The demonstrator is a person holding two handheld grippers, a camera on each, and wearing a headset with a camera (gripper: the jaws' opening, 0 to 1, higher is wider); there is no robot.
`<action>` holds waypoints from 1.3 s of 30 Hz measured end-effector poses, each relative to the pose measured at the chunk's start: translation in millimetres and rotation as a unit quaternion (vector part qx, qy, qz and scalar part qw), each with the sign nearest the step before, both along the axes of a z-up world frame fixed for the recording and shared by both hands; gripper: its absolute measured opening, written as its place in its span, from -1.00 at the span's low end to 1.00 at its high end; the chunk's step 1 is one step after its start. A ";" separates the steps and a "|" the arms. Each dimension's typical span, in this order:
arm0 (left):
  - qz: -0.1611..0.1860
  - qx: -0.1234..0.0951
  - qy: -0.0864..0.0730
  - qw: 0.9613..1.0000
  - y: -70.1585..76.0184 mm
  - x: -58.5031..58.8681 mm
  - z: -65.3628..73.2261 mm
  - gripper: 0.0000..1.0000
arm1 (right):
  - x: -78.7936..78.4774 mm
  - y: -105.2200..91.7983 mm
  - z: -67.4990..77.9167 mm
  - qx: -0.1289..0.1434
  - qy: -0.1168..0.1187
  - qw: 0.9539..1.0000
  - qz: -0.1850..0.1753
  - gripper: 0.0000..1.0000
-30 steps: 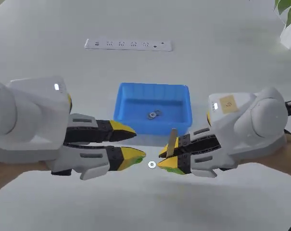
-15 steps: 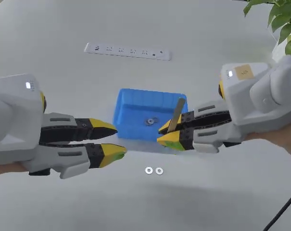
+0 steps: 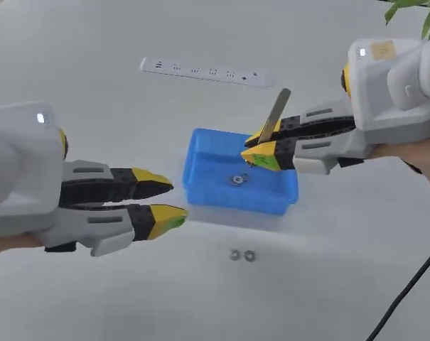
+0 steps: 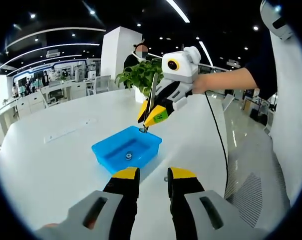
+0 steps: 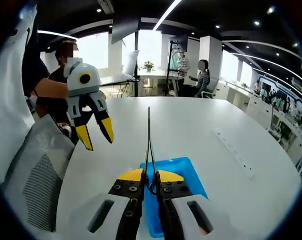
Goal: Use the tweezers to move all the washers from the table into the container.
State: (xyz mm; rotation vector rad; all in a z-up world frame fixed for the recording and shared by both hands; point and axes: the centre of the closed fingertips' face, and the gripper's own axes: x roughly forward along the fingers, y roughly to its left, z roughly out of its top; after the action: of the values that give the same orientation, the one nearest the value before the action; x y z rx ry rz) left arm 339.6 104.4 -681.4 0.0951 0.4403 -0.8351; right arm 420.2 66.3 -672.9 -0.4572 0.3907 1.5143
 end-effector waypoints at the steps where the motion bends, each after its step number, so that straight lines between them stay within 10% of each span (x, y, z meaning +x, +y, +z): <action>1: 0.003 0.001 0.001 1.000 1.4 1.3 -0.6 -0.47 | 3.7 1.9 -1.0 0.002 -0.001 1.000 -0.001 -0.81; 14: 0.012 -0.009 0.022 1.000 4.8 9.3 -8.7 -0.34 | 46.5 10.6 -37.6 -0.020 -0.010 0.999 -0.026 -0.81; 20: 0.014 0.002 0.049 0.999 5.8 4.3 -25.6 -0.10 | 50.0 13.0 -54.2 -0.029 0.002 0.999 -0.023 -0.81; 27: 0.036 0.023 0.070 0.997 8.8 3.2 -42.8 0.63 | 48.9 15.0 -71.3 -0.039 0.006 0.999 -0.016 -0.81; 39: 0.060 0.020 0.074 0.995 14.2 7.7 -42.9 0.76 | 47.4 18.0 -95.8 -0.043 0.017 0.999 -0.023 -0.81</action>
State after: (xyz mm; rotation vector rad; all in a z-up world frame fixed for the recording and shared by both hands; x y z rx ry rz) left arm 347.3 118.6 -724.3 0.0430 0.5970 -0.7178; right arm 467.6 84.3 -768.6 -0.4870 0.4915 1.4667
